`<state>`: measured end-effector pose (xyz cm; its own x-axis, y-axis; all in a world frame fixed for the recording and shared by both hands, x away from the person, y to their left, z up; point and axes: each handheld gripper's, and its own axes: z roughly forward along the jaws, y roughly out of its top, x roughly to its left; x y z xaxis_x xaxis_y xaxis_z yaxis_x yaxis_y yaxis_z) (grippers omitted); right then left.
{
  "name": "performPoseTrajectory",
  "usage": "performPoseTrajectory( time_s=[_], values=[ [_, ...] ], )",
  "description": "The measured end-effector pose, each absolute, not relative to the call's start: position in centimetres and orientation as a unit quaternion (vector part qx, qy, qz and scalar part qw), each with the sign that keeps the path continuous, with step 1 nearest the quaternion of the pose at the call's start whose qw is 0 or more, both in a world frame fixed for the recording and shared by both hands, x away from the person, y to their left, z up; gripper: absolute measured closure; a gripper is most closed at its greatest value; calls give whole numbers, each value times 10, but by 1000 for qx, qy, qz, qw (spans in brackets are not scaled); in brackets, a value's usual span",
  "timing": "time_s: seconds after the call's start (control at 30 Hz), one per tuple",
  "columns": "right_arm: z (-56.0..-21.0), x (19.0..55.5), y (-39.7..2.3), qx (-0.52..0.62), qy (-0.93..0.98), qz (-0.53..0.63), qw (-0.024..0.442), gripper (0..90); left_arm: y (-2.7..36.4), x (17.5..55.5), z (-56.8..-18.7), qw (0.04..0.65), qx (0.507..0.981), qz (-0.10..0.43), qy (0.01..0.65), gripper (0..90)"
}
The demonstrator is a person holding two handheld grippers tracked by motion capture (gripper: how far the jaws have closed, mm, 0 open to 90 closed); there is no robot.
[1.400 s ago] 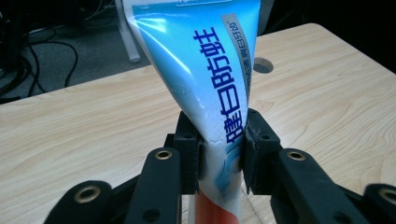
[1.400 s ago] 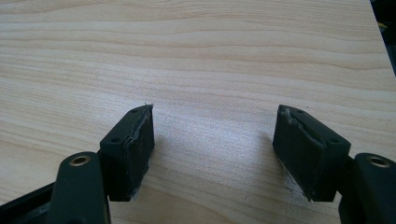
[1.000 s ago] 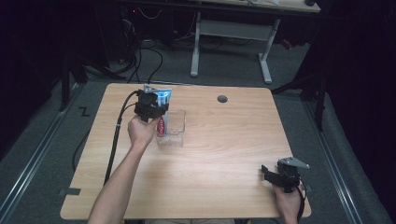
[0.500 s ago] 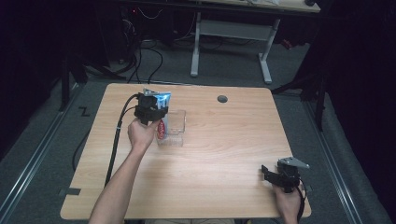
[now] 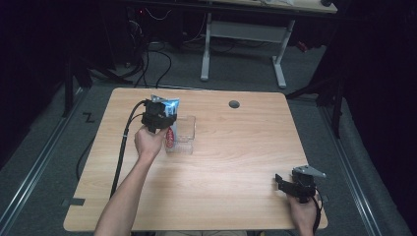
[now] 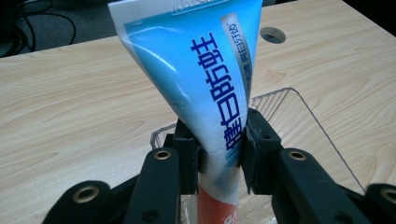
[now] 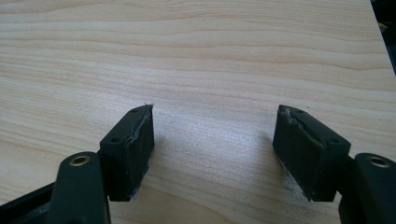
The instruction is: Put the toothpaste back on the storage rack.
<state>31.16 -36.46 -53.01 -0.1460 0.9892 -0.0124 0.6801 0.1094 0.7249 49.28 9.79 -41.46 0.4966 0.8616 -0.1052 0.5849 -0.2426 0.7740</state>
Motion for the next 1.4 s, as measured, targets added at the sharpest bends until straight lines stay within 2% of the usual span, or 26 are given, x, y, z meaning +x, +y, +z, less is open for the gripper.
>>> performPoseTrajectory(
  time_s=[0.6,1.03,1.4],
  values=[
    [-530,312,-365,598,697,295,262,294,105,490,-415,385,766,188,480,638],
    [-530,312,-365,598,697,295,262,294,113,486,-414,387,763,194,480,523],
    [-530,312,-365,599,698,294,261,294,119,479,-406,398,762,196,471,471]
  ],
)
